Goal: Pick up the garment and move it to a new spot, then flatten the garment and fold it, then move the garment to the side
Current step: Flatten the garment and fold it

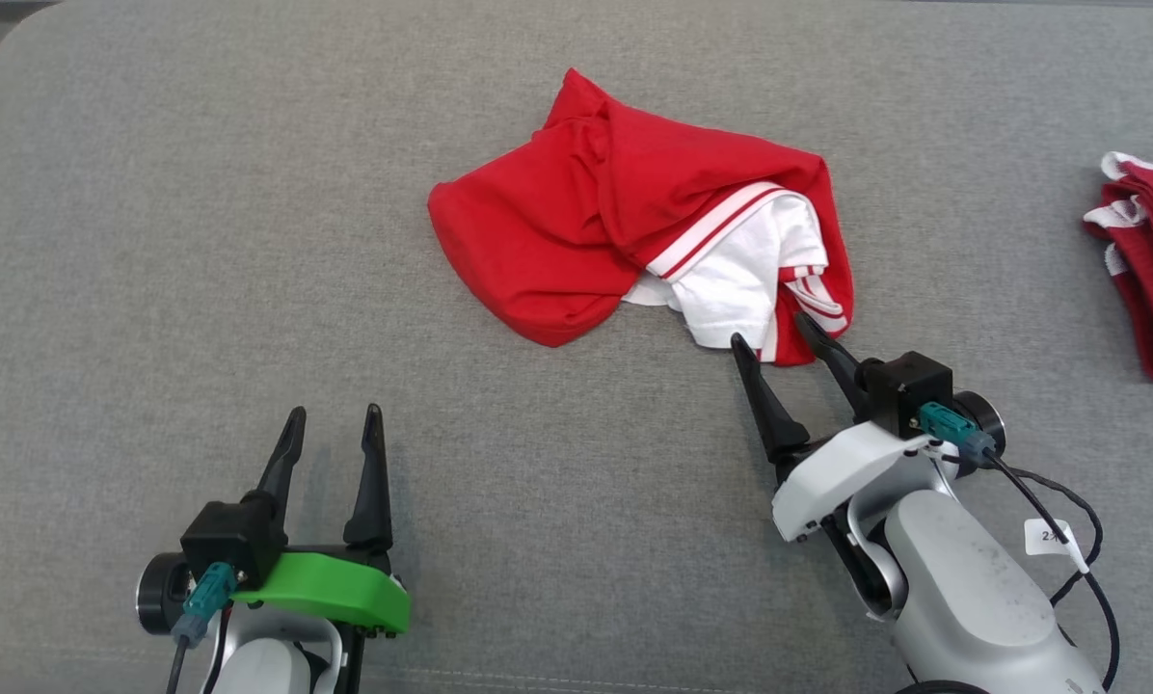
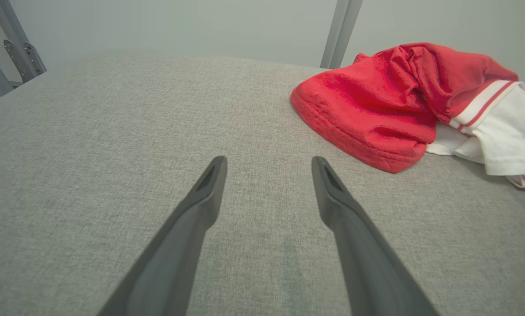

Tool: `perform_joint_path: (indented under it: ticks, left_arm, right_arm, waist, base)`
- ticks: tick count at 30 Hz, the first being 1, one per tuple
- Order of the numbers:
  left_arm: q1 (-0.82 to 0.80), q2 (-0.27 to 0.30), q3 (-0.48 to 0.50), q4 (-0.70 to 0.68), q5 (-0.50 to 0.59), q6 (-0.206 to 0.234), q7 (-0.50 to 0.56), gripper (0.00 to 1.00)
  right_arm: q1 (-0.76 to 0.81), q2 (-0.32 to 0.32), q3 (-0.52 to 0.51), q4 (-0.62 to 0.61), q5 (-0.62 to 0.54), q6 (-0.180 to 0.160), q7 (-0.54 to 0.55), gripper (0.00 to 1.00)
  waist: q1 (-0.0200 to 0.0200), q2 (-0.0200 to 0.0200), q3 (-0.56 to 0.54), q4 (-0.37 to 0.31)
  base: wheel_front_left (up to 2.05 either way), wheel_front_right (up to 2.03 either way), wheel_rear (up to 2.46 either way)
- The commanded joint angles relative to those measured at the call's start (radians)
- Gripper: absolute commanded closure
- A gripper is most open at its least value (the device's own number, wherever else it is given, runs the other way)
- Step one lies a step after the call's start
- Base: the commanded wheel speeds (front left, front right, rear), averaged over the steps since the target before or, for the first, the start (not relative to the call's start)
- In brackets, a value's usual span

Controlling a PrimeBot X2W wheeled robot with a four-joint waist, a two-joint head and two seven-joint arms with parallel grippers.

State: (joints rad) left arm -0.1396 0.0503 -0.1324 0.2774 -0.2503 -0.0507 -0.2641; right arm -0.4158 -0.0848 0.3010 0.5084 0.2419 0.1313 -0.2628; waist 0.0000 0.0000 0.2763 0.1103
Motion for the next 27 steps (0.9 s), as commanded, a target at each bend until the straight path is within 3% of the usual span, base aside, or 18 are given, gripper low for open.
perform_joint_path:
  ticks: [1,8,9,10,11,12,17,21,24,27]
  left_arm:
    - [-0.016,0.001,-0.006,0.003,-0.007,0.008,0.000,0.00]
    - [-0.029,0.001,-0.037,0.003,-0.032,0.025,0.000,0.00]
    - [-0.030,0.002,-0.039,0.000,-0.031,0.026,0.000,0.00]
    - [-0.031,0.001,-0.041,-0.002,-0.032,0.026,0.000,0.00]
    - [-0.034,0.001,-0.042,-0.003,-0.035,0.029,0.000,0.00]
    - [-0.037,0.001,-0.043,-0.007,-0.036,0.029,0.000,0.00]
    - [-0.052,0.001,-0.049,-0.032,-0.038,0.031,0.000,0.00]
    - [-0.067,0.001,-0.070,-0.038,-0.042,0.025,0.000,0.00]
    - [-0.079,0.001,-0.104,-0.032,-0.049,0.020,0.000,0.00]
    - [-0.091,0.001,-0.156,-0.015,-0.065,0.017,0.000,0.00]
  right_arm:
    - [-0.016,-0.009,0.001,0.019,0.000,-0.001,-0.003,0.00]
    - [-0.055,-0.004,-0.009,0.102,0.017,-0.001,-0.003,0.00]
    - [-0.058,-0.003,-0.006,0.098,0.023,-0.001,-0.002,0.16]
    - [-0.062,-0.002,-0.002,0.087,0.025,-0.001,-0.002,0.57]
    - [-0.063,-0.003,0.000,0.074,0.025,-0.001,-0.002,0.86]
    - [-0.062,-0.003,-0.002,0.059,0.030,-0.001,-0.002,1.00]
    - [-0.092,-0.025,-0.010,-0.120,0.062,-0.001,-0.003,1.00]
    - [-0.170,-0.098,-0.048,-0.223,0.072,-0.001,-0.003,1.00]
    - [-0.280,-0.173,-0.091,-0.176,0.045,-0.001,-0.003,1.00]
    - [-0.393,-0.237,-0.161,0.000,0.022,-0.001,0.006,1.00]
  waist:
    - [0.0000,0.0000,0.059,0.069]
    - [0.0000,0.0000,0.078,0.122]
    - [0.0000,0.0000,0.079,0.124]
    - [0.0000,0.0000,0.080,0.125]
    - [0.0000,0.0000,0.082,0.125]
    - [0.0000,0.0000,0.083,0.123]
    - [0.0000,0.0000,0.093,0.116]
    - [0.0000,0.0000,0.099,0.135]
    - [0.0000,0.0000,0.105,0.164]
    - [0.0000,0.0000,0.109,0.206]
  base:
    - [0.00,0.00,0.00]
    - [0.00,0.00,0.00]
    - [0.00,0.00,0.00]
    - [0.00,0.00,0.00]
    - [0.00,0.00,0.00]
    - [0.00,0.00,0.00]
    - [0.00,0.00,0.00]
    - [0.00,0.00,0.00]
    - [0.00,0.00,0.00]
    - [0.00,0.00,0.00]
